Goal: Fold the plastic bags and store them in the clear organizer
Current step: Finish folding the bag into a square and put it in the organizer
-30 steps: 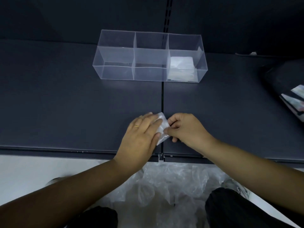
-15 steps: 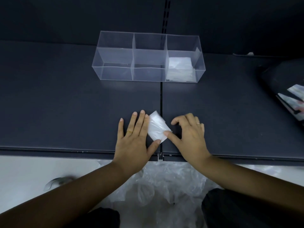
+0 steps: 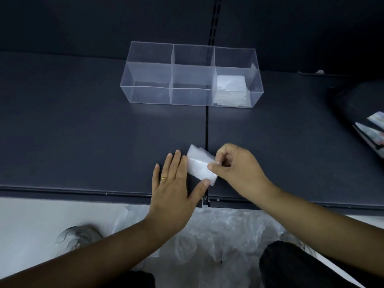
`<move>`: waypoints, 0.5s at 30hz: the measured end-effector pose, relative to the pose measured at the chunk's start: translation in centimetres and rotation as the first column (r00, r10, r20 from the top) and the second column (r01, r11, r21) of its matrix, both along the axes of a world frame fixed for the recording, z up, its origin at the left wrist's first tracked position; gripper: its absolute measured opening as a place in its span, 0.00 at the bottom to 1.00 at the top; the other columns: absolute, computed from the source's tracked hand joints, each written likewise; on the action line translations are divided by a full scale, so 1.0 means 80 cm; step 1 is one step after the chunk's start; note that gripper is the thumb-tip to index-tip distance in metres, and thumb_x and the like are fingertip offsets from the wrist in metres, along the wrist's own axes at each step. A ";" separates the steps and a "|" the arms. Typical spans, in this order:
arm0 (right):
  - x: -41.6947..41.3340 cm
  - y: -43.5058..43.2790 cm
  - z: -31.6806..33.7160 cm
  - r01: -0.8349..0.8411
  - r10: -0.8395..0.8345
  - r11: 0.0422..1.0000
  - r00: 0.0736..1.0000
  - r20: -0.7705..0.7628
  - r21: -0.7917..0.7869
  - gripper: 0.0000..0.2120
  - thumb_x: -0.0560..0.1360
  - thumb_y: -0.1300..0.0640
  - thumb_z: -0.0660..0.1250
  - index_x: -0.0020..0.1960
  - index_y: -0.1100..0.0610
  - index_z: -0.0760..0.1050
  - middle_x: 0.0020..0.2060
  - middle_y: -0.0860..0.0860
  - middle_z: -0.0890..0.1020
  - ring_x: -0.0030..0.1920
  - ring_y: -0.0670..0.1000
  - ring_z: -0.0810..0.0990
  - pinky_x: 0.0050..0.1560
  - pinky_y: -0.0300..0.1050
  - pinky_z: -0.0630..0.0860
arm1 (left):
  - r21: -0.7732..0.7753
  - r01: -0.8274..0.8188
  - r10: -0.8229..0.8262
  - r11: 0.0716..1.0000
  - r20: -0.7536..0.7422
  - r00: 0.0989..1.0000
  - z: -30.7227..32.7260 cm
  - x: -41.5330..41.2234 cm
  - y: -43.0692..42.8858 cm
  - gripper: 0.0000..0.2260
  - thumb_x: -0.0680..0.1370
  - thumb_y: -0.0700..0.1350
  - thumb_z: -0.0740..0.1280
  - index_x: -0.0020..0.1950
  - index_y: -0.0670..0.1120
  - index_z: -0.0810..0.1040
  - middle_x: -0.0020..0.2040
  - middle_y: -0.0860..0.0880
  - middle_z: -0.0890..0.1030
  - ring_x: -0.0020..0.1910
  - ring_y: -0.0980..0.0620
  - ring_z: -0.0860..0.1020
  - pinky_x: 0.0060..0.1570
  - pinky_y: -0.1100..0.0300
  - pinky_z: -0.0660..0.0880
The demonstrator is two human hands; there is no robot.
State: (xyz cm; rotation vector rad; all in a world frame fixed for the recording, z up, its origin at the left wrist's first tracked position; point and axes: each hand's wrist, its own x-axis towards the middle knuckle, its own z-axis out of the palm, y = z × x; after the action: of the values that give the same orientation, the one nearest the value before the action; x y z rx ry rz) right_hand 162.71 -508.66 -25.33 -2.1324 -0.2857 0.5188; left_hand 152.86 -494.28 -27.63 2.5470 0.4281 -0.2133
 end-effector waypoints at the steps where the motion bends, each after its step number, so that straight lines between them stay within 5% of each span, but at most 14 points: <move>1: 0.003 -0.003 0.008 -0.049 0.049 0.999 0.999 0.010 0.019 0.12 0.70 0.60 0.73 0.38 0.50 0.71 0.30 0.43 0.77 0.31 0.40 0.73 0.35 0.34 0.70 | -0.094 -0.049 0.053 0.994 0.036 0.998 0.011 0.003 0.004 0.45 0.69 0.74 0.41 0.79 0.49 0.45 0.79 0.53 0.44 0.75 0.59 0.39 0.74 0.55 0.35; 3: 0.008 -0.009 0.027 -0.199 0.199 0.980 0.977 0.077 -0.012 0.14 0.70 0.62 0.74 0.41 0.49 0.70 0.30 0.42 0.76 0.31 0.41 0.73 0.34 0.32 0.69 | -0.132 0.038 -0.010 0.990 0.210 0.978 0.035 0.017 0.016 0.45 0.70 0.75 0.51 0.78 0.50 0.44 0.78 0.57 0.43 0.75 0.61 0.37 0.73 0.57 0.35; 5: 0.010 -0.011 0.047 -0.339 0.344 0.939 0.925 0.164 -0.057 0.16 0.69 0.62 0.74 0.44 0.47 0.69 0.36 0.42 0.78 0.34 0.43 0.75 0.36 0.32 0.70 | -0.059 0.310 -0.281 0.949 0.289 0.915 0.063 0.038 0.026 0.49 0.67 0.72 0.62 0.78 0.53 0.42 0.75 0.64 0.41 0.74 0.63 0.37 0.72 0.61 0.33; 7: 0.012 -0.012 0.065 -0.404 0.406 0.913 0.879 0.250 -0.059 0.17 0.69 0.62 0.74 0.47 0.46 0.70 0.40 0.41 0.79 0.38 0.45 0.76 0.40 0.34 0.72 | -0.122 0.464 -0.436 0.877 0.204 0.877 0.080 0.057 0.032 0.37 0.67 0.64 0.71 0.73 0.58 0.61 0.69 0.69 0.61 0.71 0.66 0.56 0.73 0.62 0.46; 8: 0.015 -0.013 0.071 -0.402 0.397 0.915 0.878 0.269 -0.037 0.18 0.69 0.62 0.74 0.49 0.46 0.70 0.40 0.42 0.79 0.38 0.45 0.77 0.41 0.34 0.73 | -0.197 0.450 -0.423 0.871 0.167 0.891 0.085 0.062 0.031 0.22 0.69 0.59 0.73 0.60 0.58 0.74 0.56 0.68 0.74 0.59 0.66 0.70 0.67 0.62 0.60; 9: 0.020 -0.015 0.075 -0.380 0.367 0.925 0.893 0.260 0.000 0.18 0.69 0.62 0.74 0.50 0.46 0.71 0.38 0.43 0.80 0.38 0.45 0.77 0.42 0.34 0.73 | -0.268 0.405 -0.375 0.874 0.157 0.914 0.086 0.067 0.032 0.08 0.70 0.55 0.74 0.46 0.57 0.78 0.40 0.63 0.77 0.43 0.63 0.75 0.51 0.63 0.70; 11: 0.033 -0.019 0.080 -0.293 0.276 0.953 0.945 0.173 0.080 0.15 0.69 0.62 0.75 0.51 0.48 0.76 0.35 0.45 0.81 0.35 0.43 0.77 0.40 0.33 0.73 | -0.349 0.318 -0.254 0.882 0.217 0.943 0.081 0.071 0.035 0.13 0.73 0.50 0.73 0.31 0.53 0.74 0.26 0.55 0.71 0.27 0.57 0.69 0.30 0.63 0.64; 15: 0.088 -0.021 0.087 -0.129 0.120 0.985 0.989 0.085 0.115 0.07 0.68 0.63 0.75 0.39 0.53 0.81 0.32 0.46 0.82 0.34 0.42 0.77 0.39 0.33 0.75 | -0.402 0.160 -0.028 0.901 0.316 0.948 0.078 0.076 0.044 0.08 0.74 0.48 0.71 0.35 0.48 0.81 0.32 0.53 0.81 0.34 0.55 0.78 0.37 0.68 0.72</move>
State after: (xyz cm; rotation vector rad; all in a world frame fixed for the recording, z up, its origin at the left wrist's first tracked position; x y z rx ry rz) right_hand 169.76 -510.37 -18.39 -2.0294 -0.4851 0.4787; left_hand 158.95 -490.77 -21.40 2.1210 0.1171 0.0507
